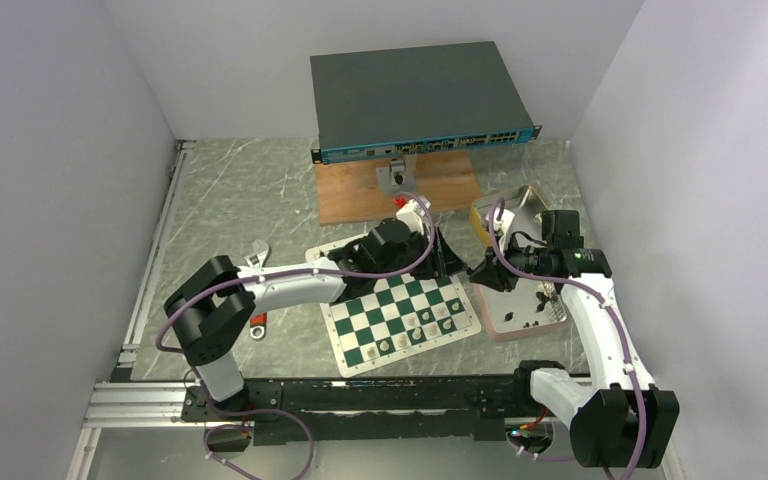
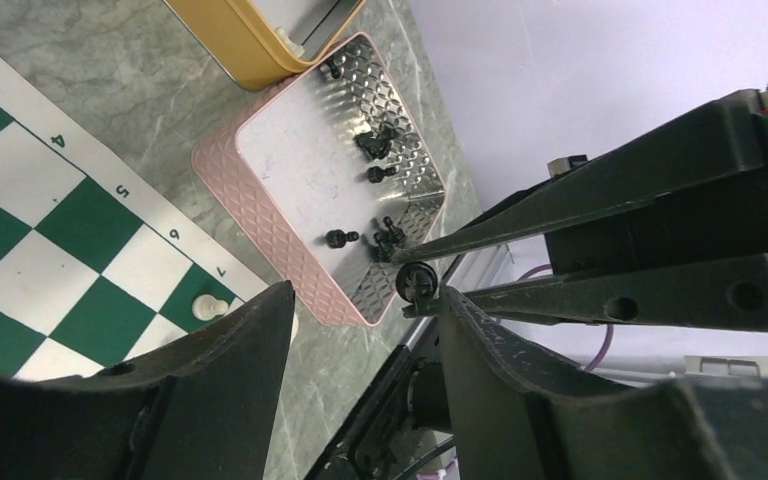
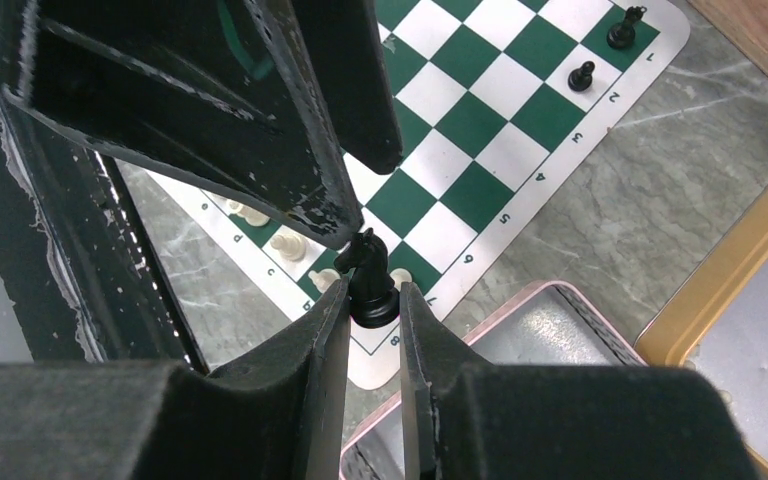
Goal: Set up the chess pieces on the board
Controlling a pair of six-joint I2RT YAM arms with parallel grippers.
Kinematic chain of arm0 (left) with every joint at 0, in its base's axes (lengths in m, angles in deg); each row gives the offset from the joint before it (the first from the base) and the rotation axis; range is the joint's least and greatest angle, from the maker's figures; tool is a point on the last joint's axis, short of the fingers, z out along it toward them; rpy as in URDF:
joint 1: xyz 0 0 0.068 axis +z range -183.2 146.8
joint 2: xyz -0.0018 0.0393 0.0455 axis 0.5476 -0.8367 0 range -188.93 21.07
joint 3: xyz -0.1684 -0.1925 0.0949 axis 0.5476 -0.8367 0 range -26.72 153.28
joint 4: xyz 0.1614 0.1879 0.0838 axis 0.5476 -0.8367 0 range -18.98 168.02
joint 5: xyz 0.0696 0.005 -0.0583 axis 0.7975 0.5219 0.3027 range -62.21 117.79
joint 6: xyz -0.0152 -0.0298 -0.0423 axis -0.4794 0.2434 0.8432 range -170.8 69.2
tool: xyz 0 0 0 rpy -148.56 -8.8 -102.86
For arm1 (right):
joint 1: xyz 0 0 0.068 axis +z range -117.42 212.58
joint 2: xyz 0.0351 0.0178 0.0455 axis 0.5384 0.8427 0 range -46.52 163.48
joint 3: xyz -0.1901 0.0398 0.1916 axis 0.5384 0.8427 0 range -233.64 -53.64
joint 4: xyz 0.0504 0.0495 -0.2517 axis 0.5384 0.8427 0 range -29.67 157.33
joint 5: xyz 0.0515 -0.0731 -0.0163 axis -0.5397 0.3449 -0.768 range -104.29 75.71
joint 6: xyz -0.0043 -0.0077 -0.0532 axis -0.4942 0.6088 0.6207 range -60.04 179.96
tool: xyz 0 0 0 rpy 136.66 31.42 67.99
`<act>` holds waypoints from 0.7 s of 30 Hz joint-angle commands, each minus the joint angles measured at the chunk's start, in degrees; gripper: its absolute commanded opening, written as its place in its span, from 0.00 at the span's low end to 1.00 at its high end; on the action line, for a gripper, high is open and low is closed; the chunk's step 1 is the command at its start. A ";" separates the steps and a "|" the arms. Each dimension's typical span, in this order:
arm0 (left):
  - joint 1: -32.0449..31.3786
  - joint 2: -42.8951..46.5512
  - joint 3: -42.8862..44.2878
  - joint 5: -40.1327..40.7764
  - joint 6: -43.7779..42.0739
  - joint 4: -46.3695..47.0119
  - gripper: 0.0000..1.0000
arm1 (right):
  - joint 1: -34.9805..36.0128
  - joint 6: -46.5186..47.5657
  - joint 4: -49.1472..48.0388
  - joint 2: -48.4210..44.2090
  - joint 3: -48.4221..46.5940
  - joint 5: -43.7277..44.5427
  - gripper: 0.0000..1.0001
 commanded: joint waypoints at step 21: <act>-1.36 -6.11 9.33 -4.97 -6.16 -3.54 0.34 | 0.92 -0.43 -2.07 -0.53 0.42 0.05 0.09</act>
